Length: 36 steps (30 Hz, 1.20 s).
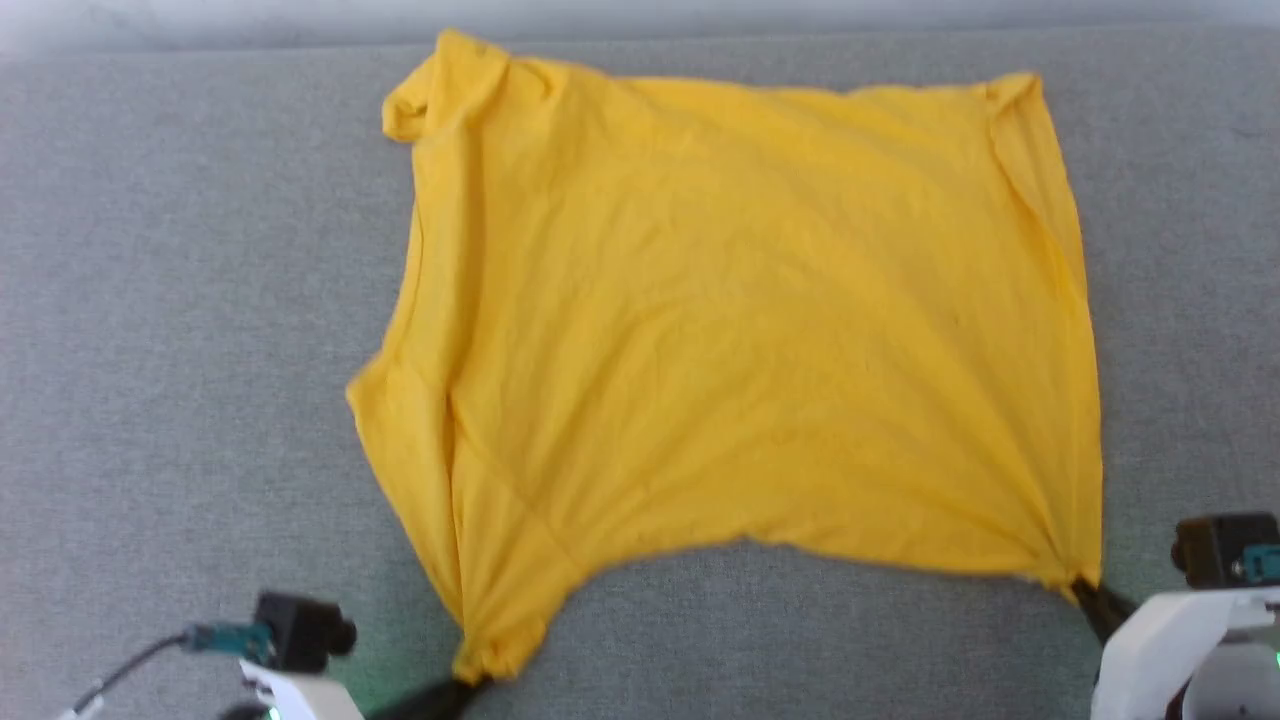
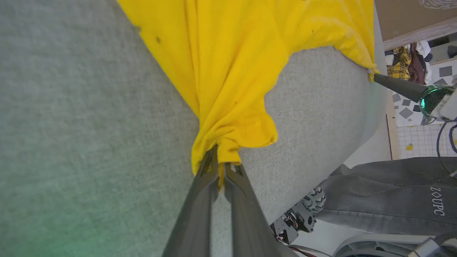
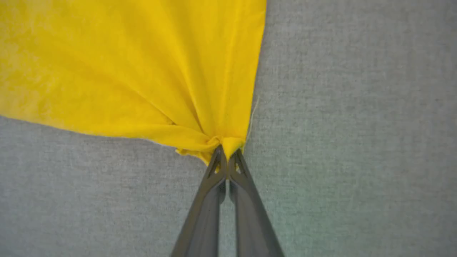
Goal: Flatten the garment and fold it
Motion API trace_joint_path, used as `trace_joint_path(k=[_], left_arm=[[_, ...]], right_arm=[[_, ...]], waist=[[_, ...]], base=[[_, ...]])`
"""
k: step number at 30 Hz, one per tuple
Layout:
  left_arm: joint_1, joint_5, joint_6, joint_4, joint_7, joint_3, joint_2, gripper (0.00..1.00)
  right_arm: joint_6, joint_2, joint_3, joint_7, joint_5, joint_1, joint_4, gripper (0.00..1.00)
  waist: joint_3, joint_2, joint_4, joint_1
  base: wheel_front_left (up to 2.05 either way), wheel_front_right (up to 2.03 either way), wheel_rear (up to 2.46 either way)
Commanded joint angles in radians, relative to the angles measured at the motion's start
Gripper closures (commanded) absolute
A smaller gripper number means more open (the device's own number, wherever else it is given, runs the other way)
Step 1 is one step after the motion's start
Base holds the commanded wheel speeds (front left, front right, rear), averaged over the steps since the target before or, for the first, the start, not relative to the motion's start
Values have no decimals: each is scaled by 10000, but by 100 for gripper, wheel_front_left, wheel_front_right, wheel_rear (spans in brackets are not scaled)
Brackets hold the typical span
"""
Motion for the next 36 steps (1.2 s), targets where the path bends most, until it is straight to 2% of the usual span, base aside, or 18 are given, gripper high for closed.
trace_joint_path(k=[1,6,12,20,28,36], left_arm=[[509,-101,204,177,317,-353,14,100],[1154,-671,356,87,833,-793,-150,100],[1755,-1171,516,-64,856,-887,-152,100],[2225,-1852,598,-954,1168,-816,362,100],[1419,-833,514,-1494,-279,205,550,100],[-15,364,545,-1667,-853,957,661,100]], right_arm=[[-9,-57,98,356,72,515,294,100],[-9,-188,-13,1371,261,1390,513,100],[-9,-170,-353,2218,526,2243,562,100],[-9,124,-671,3391,929,2908,60,100],[-9,106,-660,2072,935,2302,-533,100],[-9,-257,-425,644,517,890,-723,100]], waist=[[-251,0,6,3],[-666,0,109,3],[-1172,0,277,3],[-1436,0,329,3],[-1400,0,291,3],[-832,0,119,3]], base=[[0,0,0],[0,0,0],[0,0,0],[0,0,0],[0,0,0],[0,0,0]])
